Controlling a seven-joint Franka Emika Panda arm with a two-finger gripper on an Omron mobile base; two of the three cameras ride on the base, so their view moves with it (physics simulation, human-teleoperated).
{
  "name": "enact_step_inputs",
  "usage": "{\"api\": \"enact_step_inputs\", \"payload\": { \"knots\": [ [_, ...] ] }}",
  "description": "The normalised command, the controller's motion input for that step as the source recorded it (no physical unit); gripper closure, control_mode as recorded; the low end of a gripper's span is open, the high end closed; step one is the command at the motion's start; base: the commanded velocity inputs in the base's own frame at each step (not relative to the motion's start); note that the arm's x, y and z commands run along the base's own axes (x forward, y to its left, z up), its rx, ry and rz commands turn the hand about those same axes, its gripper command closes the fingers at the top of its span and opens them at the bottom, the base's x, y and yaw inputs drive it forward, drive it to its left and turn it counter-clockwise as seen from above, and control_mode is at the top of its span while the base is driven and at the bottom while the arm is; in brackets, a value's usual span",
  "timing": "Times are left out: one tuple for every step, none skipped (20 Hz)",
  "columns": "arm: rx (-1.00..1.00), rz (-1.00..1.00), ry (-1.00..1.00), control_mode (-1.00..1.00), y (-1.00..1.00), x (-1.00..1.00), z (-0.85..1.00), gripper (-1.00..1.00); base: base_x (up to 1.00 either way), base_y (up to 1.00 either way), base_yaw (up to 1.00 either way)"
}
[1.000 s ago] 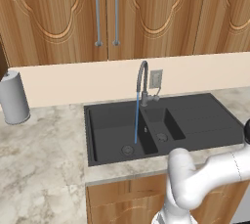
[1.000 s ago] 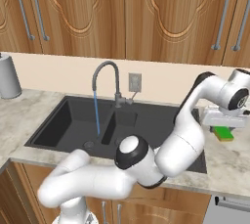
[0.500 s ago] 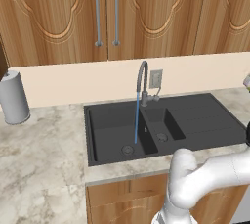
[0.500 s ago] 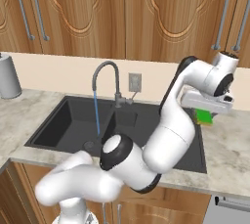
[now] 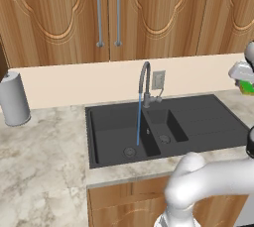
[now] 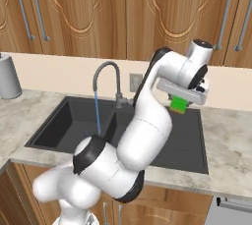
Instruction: Soak the sponge with water for a few seconds and then drop it inside the sink.
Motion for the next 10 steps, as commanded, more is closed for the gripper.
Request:
{"api": "enact_step_inputs", "payload": {
  "knots": [
    [0.00,-0.18,-0.17,-1.00,0.91,0.00,0.23,1.00,0.00,0.00,0.00],
    [0.00,-0.17,-0.16,-1.00,0.84,0.00,0.24,1.00,0.00,0.00,0.00],
    [0.00,-0.17,-0.18,-1.00,0.74,-0.04,0.34,1.00,0.00,0.00,0.00],
    [0.00,-0.17,-0.20,-1.00,0.61,-0.07,0.41,1.00,0.00,0.00,0.00],
    [0.00,-0.16,-0.18,-1.00,0.51,-0.14,0.50,1.00,0.00,0.00,0.00],
    [0.00,-0.14,-0.16,-1.00,0.46,-0.14,0.51,1.00,0.00,0.00,0.00],
    [0.00,-0.13,-0.15,-1.00,0.50,-0.14,0.49,1.00,0.00,0.00,0.00],
    [0.00,-0.13,-0.14,-1.00,0.49,-0.13,0.44,1.00,0.00,0.00,0.00],
    [0.00,-0.13,-0.15,-1.00,0.53,-0.17,0.38,1.00,0.00,0.00,0.00],
    [0.00,-0.11,-0.12,-1.00,0.53,-0.18,0.36,1.00,0.00,0.00,0.00]
  ]
}}
